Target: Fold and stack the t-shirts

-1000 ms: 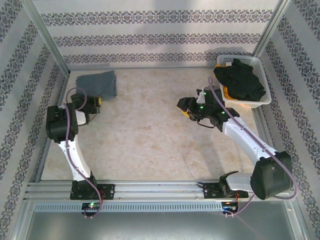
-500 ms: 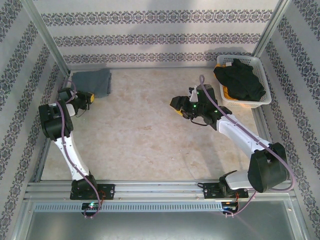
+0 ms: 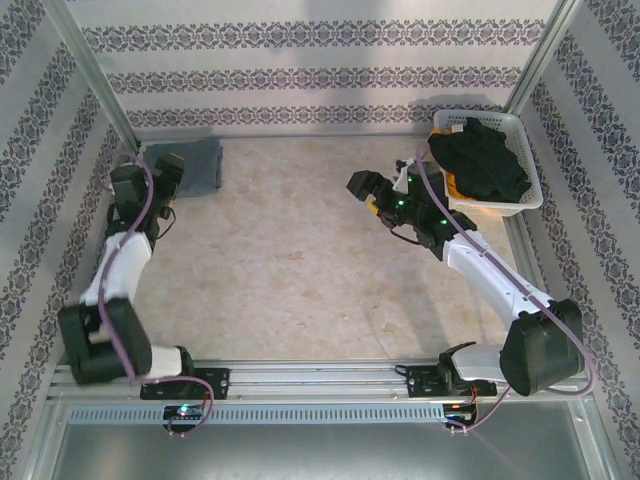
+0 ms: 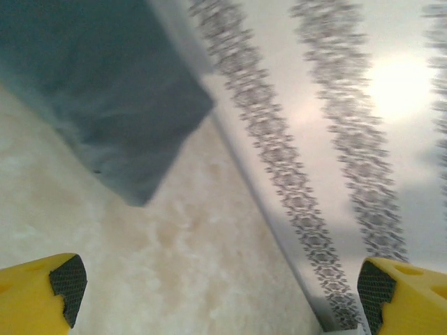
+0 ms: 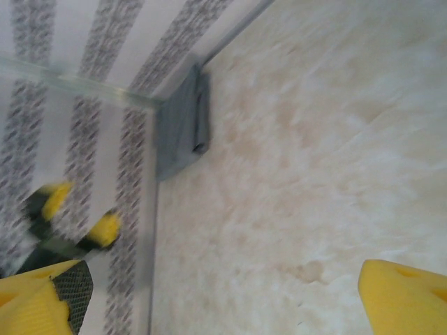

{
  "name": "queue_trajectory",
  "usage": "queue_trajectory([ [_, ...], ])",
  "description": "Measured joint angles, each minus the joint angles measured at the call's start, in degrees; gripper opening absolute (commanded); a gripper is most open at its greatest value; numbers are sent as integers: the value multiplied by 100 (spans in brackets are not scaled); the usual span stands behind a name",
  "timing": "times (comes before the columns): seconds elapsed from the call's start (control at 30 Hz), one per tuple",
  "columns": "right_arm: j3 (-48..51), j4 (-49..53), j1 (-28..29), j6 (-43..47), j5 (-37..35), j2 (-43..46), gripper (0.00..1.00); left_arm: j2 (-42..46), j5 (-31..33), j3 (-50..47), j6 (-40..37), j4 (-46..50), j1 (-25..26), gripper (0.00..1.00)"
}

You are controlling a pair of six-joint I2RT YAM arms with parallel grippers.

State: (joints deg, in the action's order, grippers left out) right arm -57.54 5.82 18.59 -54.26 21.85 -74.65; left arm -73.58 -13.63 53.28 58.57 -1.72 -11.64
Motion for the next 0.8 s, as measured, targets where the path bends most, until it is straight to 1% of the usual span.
queue_trajectory([
  [0.03,-31,173,-50,96,-184,76,98,332,380,-11,-24,170,247,100],
  [0.1,-173,723,-133,400,-761,267,98,848,1436,61,-103,737,817,100],
  [0.2,-323,1397,-157,938,-1882,555,98,1121,3141,129,-358,1700,1617,100],
  [0.27,-131,1497,-160,1318,-2618,811,98,1285,3836,-149,-890,1958,1963,100],
  [0.3,144,1403,-157,1561,-3042,1016,98,1419,4019,-426,-1274,1926,2037,100],
  [0.33,463,1252,-151,1801,-3386,1204,98,1587,4138,-780,-1716,1856,2063,100],
  [0.4,1399,669,-74,2575,-4194,1624,98,1930,4258,-1633,-2566,1554,2063,100],
  [0.5,2487,-144,0,3668,-4813,1718,98,2173,4153,-2774,-3473,938,2057,100],
  [0.6,3008,-752,-214,4341,-4929,1390,98,1886,3954,-3379,-4085,214,2050,100],
  [0.67,3211,-1263,-400,4590,-4931,1150,98,1403,3818,-3416,-4328,-321,2000,100],
  [0.8,3453,-2420,-691,4859,-4767,490,98,350,3569,-3412,-4577,-1727,1740,100],
])
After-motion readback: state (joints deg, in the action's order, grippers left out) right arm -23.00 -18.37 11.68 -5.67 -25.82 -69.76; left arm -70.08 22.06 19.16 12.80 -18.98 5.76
